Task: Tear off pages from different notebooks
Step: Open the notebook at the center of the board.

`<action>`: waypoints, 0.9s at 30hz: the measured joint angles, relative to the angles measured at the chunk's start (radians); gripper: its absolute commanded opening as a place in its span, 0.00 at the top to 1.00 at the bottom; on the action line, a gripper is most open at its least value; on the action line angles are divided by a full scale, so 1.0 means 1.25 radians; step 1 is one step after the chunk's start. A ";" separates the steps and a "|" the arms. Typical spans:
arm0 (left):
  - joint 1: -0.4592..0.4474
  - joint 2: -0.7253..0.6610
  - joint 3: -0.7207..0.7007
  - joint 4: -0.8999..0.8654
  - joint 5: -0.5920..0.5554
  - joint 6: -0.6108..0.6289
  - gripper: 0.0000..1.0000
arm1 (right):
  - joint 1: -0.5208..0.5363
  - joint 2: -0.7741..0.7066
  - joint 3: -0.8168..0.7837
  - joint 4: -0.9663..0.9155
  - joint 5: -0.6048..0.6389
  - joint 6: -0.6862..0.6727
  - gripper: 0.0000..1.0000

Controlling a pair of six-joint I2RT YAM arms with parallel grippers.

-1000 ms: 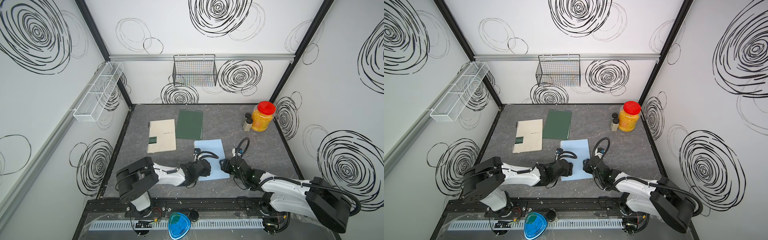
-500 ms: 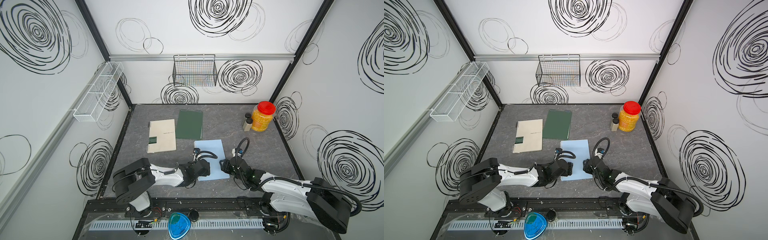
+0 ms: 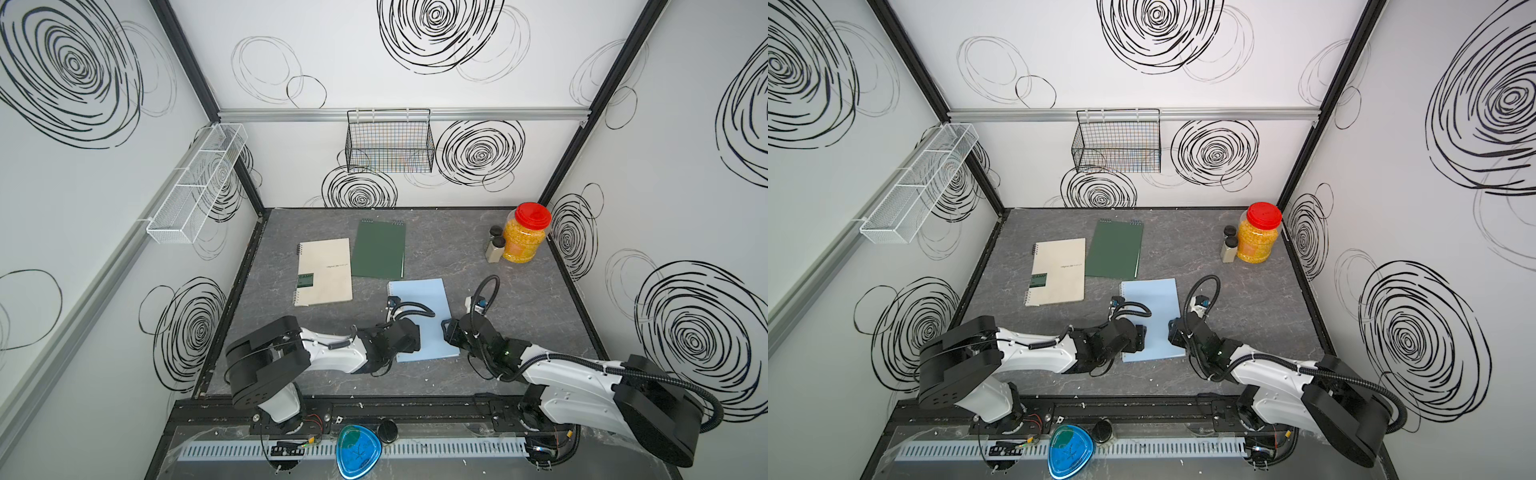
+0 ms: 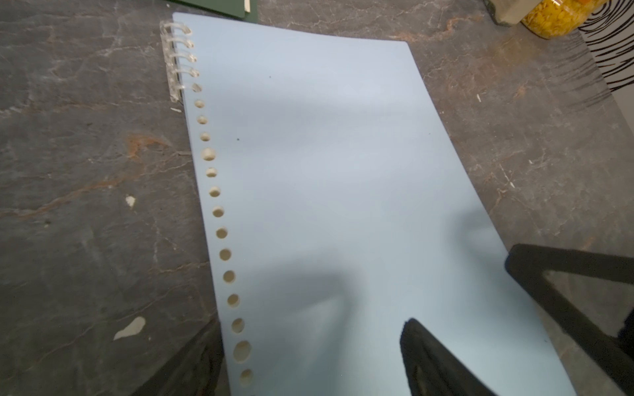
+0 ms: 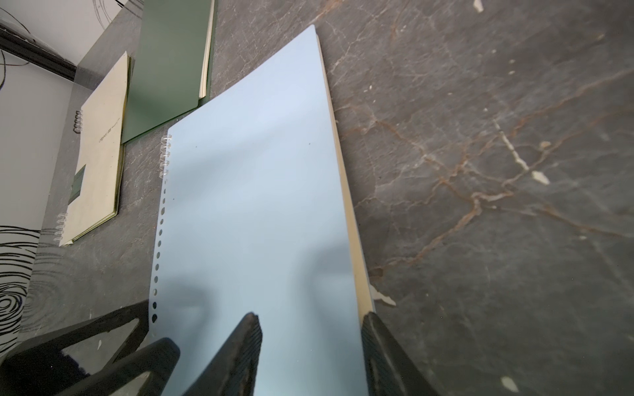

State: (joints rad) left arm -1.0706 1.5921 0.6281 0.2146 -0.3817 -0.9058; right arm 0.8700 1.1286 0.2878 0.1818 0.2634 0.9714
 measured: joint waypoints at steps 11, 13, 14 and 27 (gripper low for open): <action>0.000 0.000 0.000 0.004 0.002 0.000 0.17 | 0.000 0.004 0.005 -0.002 0.009 0.000 0.48; 0.000 0.000 -0.001 0.005 0.002 0.000 0.17 | 0.000 0.004 0.005 -0.002 0.011 0.000 0.48; 0.000 0.000 -0.002 0.007 0.002 0.000 0.17 | 0.000 0.004 0.005 -0.002 0.012 0.000 0.47; 0.000 0.000 -0.007 0.021 0.006 0.000 0.17 | 0.000 0.004 0.005 -0.003 0.020 0.001 0.51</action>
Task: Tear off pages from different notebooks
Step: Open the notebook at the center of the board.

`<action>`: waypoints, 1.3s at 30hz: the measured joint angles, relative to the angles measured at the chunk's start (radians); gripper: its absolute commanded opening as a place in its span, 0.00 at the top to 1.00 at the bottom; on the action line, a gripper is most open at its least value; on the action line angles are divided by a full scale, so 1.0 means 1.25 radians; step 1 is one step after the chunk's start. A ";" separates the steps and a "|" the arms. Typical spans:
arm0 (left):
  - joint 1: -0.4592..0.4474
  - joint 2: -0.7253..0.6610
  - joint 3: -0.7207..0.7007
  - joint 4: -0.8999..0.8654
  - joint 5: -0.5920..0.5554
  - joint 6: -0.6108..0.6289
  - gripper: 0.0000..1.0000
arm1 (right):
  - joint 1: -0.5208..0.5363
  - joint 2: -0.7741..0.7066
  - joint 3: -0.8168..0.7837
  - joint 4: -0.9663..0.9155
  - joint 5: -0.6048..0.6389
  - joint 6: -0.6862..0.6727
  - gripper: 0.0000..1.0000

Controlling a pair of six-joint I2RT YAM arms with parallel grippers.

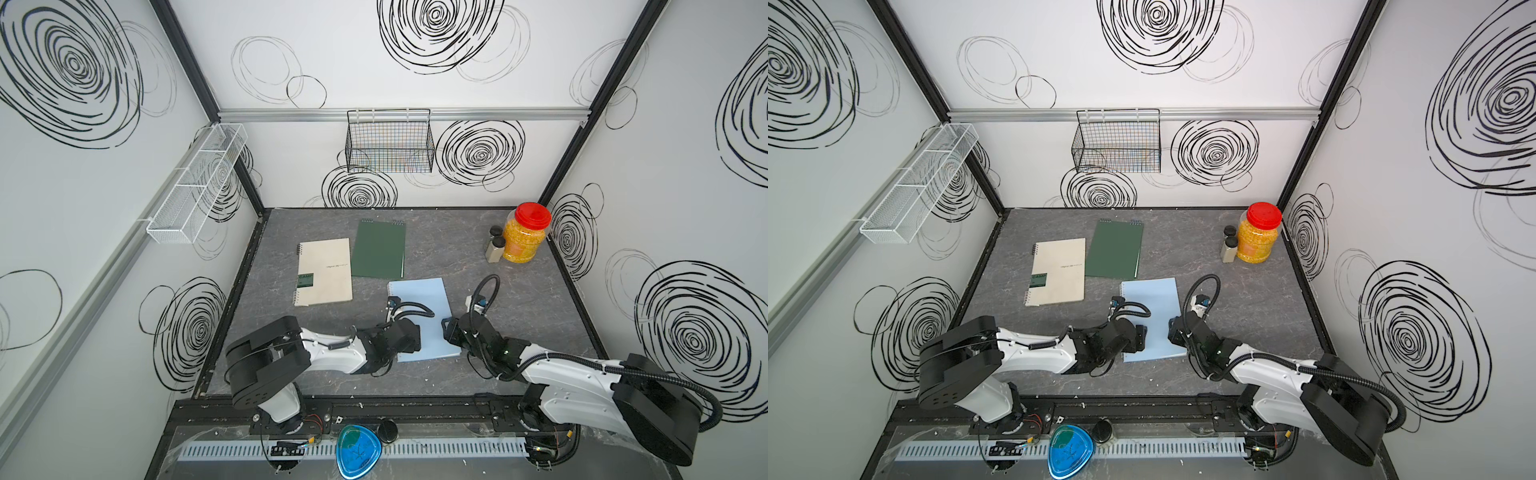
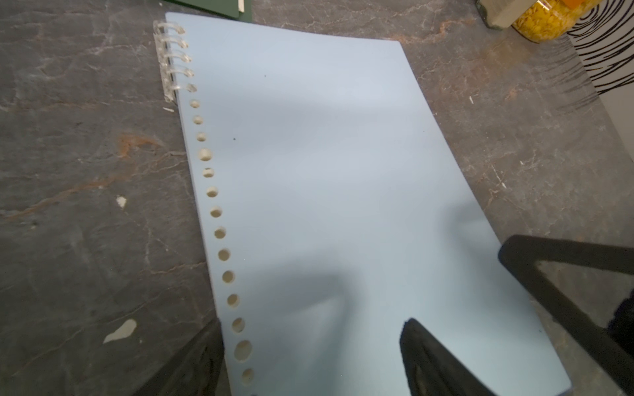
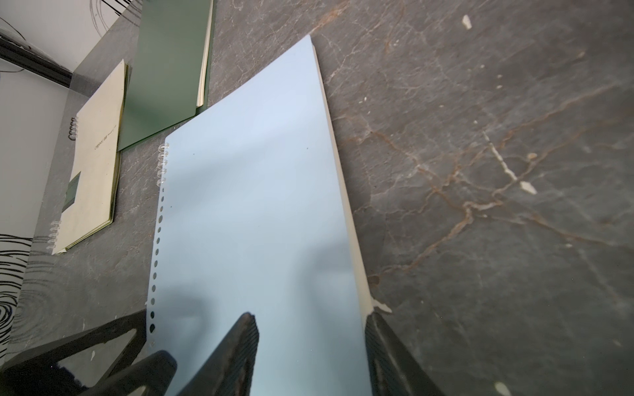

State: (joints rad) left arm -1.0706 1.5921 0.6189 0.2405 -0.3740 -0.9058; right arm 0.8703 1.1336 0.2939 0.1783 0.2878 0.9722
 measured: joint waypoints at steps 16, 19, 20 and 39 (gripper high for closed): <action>0.000 0.000 -0.003 0.002 0.000 0.000 0.17 | -0.019 -0.106 -0.060 0.094 -0.097 0.043 0.53; 0.000 0.000 -0.006 0.003 0.000 0.000 0.17 | -0.019 -0.107 -0.079 0.139 -0.132 0.058 0.53; 0.000 0.000 -0.006 0.003 0.001 0.000 0.16 | -0.019 -0.107 -0.081 0.150 -0.142 0.063 0.53; 0.018 -0.110 -0.012 -0.060 -0.031 0.010 0.10 | 0.008 -0.166 -0.094 0.291 -0.181 0.061 0.49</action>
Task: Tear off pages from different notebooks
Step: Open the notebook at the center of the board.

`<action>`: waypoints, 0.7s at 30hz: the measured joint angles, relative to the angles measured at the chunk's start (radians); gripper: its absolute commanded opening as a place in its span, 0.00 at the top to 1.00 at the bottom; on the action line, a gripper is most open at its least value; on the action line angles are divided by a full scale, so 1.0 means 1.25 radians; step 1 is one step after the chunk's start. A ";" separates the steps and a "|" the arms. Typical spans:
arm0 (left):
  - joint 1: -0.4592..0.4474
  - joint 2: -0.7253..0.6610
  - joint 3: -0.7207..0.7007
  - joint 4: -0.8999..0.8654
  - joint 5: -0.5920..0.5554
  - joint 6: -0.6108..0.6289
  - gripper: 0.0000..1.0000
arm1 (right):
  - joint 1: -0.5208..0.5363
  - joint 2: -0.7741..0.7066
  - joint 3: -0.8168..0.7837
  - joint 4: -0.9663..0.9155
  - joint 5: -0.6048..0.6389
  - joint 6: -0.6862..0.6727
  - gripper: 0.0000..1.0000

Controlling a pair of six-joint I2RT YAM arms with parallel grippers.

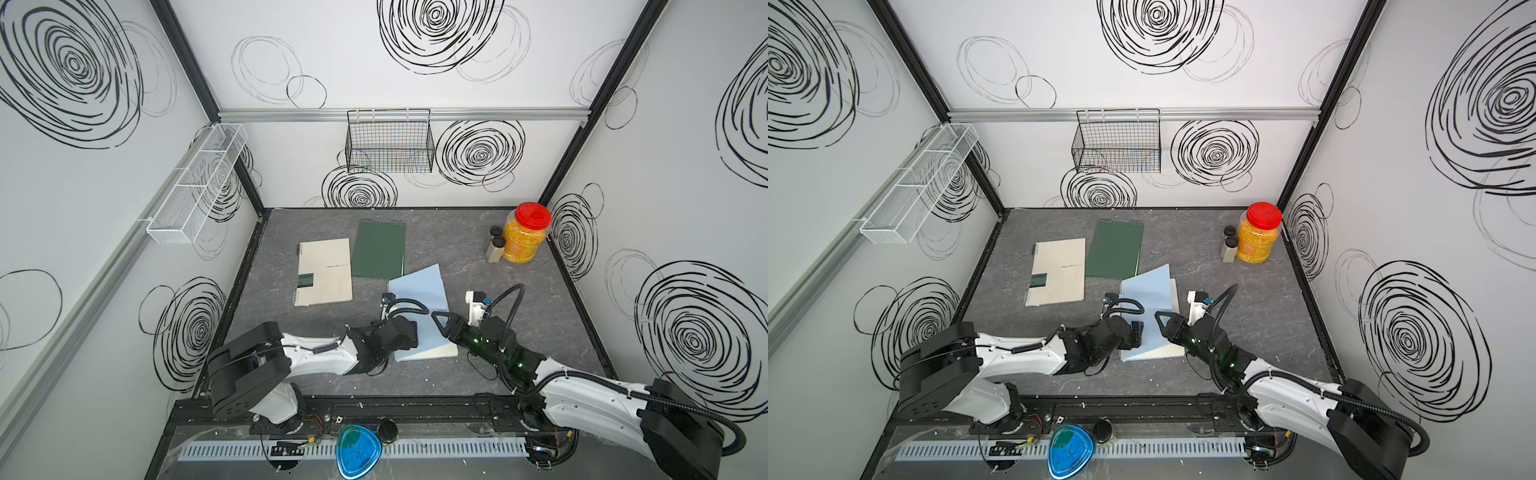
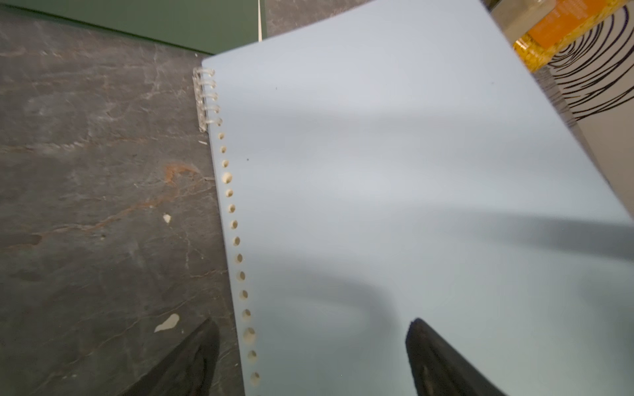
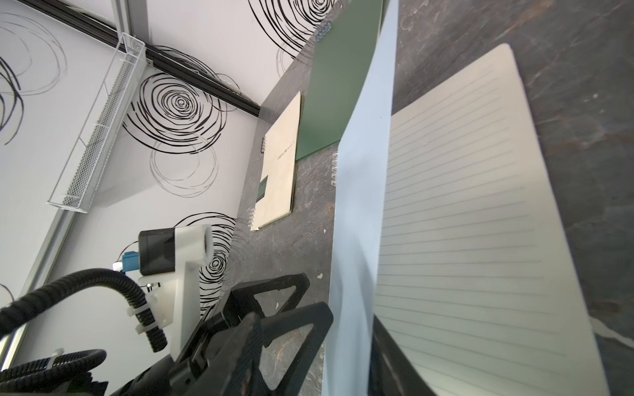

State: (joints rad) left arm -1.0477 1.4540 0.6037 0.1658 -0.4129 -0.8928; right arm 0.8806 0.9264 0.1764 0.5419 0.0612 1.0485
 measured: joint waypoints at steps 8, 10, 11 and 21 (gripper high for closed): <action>0.053 -0.132 0.022 -0.099 -0.031 0.042 0.08 | 0.007 -0.013 0.000 0.036 -0.005 -0.039 0.47; 0.062 -0.153 0.042 -0.122 -0.036 0.056 0.08 | 0.009 -0.011 0.000 0.049 -0.010 -0.049 0.47; 0.068 -0.165 0.056 -0.135 -0.036 0.065 0.07 | 0.011 -0.009 0.000 0.057 -0.014 -0.053 0.47; 0.106 -0.193 0.186 -0.188 -0.015 0.124 0.07 | 0.050 0.030 0.008 0.119 -0.033 -0.105 0.45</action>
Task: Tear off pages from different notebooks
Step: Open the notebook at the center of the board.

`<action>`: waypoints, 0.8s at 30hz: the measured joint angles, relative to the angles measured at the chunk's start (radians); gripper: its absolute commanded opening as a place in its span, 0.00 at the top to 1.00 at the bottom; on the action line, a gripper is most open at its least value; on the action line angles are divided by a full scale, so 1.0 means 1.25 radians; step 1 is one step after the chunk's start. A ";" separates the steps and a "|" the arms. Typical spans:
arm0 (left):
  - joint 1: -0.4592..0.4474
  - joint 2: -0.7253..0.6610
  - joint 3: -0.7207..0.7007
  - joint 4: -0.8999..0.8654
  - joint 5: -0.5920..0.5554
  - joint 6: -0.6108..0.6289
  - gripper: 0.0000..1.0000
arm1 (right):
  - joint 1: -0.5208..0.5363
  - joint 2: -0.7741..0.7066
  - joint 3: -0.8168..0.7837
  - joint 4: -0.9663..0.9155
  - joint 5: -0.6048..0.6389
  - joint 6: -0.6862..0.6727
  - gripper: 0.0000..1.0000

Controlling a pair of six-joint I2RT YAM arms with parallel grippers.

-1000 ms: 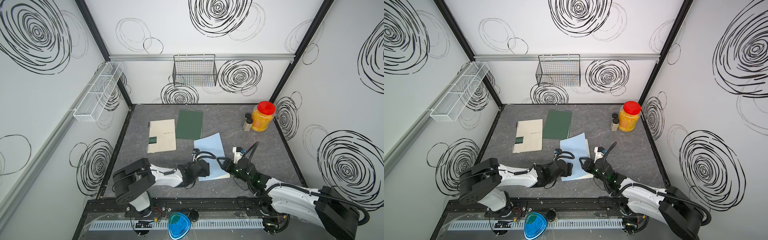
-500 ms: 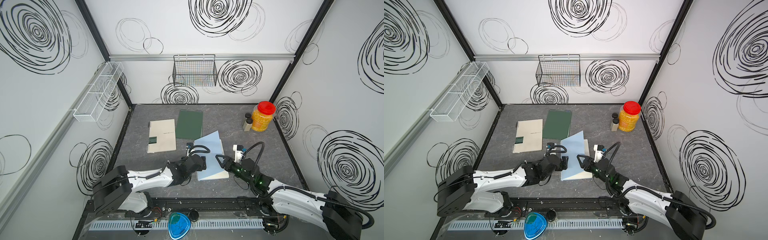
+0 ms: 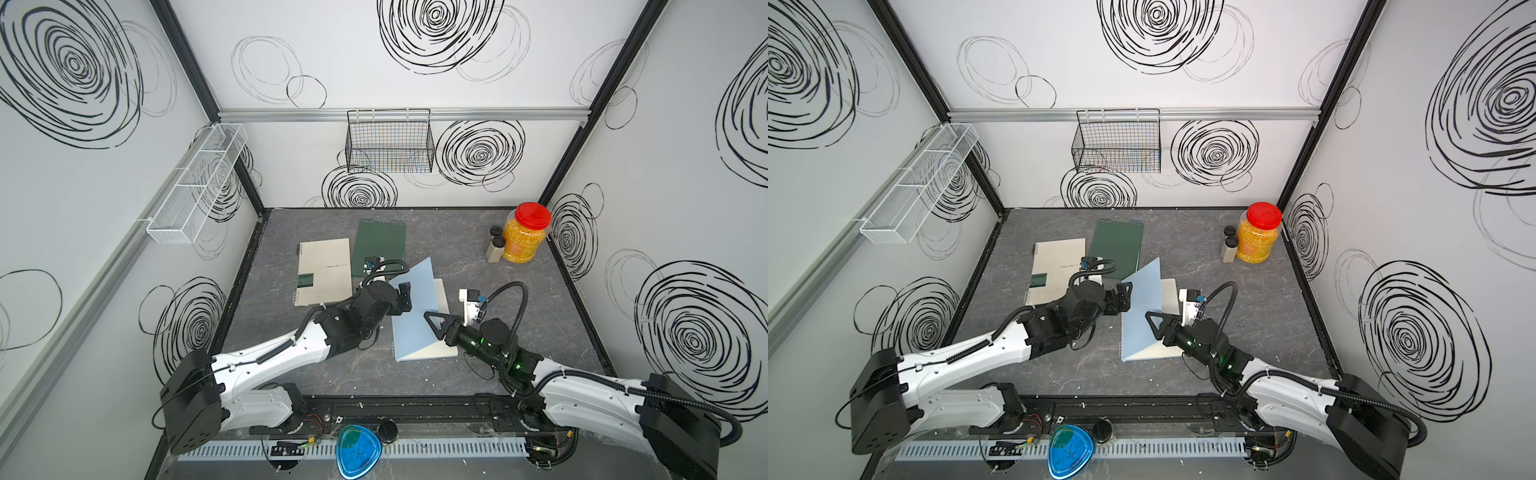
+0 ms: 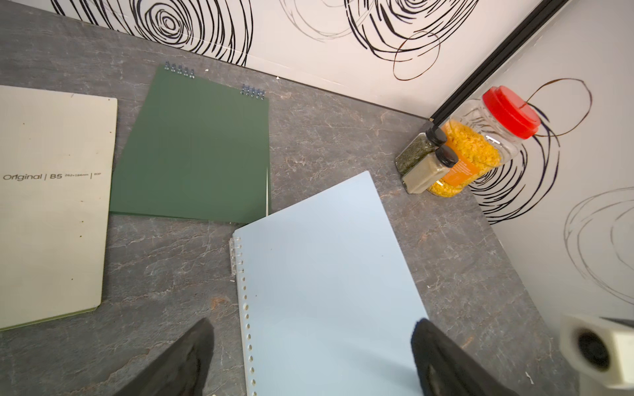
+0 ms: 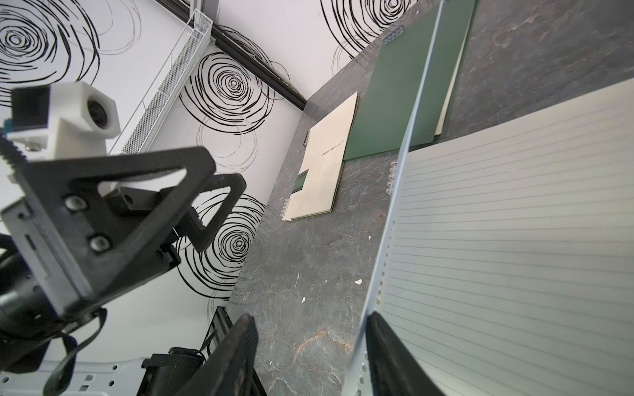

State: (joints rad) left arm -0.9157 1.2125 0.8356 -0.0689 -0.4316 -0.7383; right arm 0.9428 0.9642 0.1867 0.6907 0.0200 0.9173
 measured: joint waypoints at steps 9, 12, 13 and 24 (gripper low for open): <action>0.001 0.066 0.070 -0.029 0.034 0.020 0.08 | 0.037 0.028 0.023 0.035 -0.001 -0.032 0.44; 0.001 0.086 0.089 -0.046 0.042 0.022 0.08 | 0.048 0.034 0.024 0.050 -0.001 -0.042 0.43; 0.001 0.093 0.097 -0.049 0.043 0.023 0.08 | 0.051 0.036 0.024 0.056 -0.002 -0.046 0.43; 0.000 0.155 0.180 -0.080 0.055 0.032 0.09 | 0.083 0.059 0.041 0.090 -0.006 -0.080 0.42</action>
State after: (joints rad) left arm -0.9161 1.4059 1.0603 -0.1692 -0.3634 -0.6979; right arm 1.0466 1.0374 0.2375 0.8036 0.0124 0.8173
